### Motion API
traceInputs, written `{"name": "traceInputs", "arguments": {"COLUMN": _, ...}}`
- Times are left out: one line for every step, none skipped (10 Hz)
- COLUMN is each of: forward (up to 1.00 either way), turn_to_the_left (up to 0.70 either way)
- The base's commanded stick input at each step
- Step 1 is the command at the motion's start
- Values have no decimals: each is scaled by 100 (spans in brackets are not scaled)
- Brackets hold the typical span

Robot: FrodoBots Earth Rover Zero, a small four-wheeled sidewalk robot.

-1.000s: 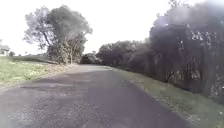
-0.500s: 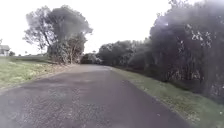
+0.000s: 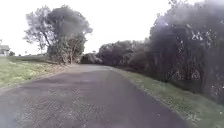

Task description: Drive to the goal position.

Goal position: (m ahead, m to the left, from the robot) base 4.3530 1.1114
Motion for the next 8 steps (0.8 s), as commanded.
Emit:
{"name": "traceInputs", "arguments": {"forward": -4, "turn_to_the_left": 0}}
{"name": "traceInputs", "arguments": {"forward": -4, "turn_to_the_left": 0}}
{"name": "traceInputs", "arguments": {"forward": -4, "turn_to_the_left": 0}}
{"name": "traceInputs", "arguments": {"forward": -5, "turn_to_the_left": 0}}
{"name": "traceInputs", "arguments": {"forward": -22, "turn_to_the_left": 0}}
{"name": "traceInputs", "arguments": {"forward": -39, "turn_to_the_left": 0}}
{"name": "traceInputs", "arguments": {"forward": -54, "turn_to_the_left": 0}}
{"name": "traceInputs", "arguments": {"forward": -65, "turn_to_the_left": 0}}
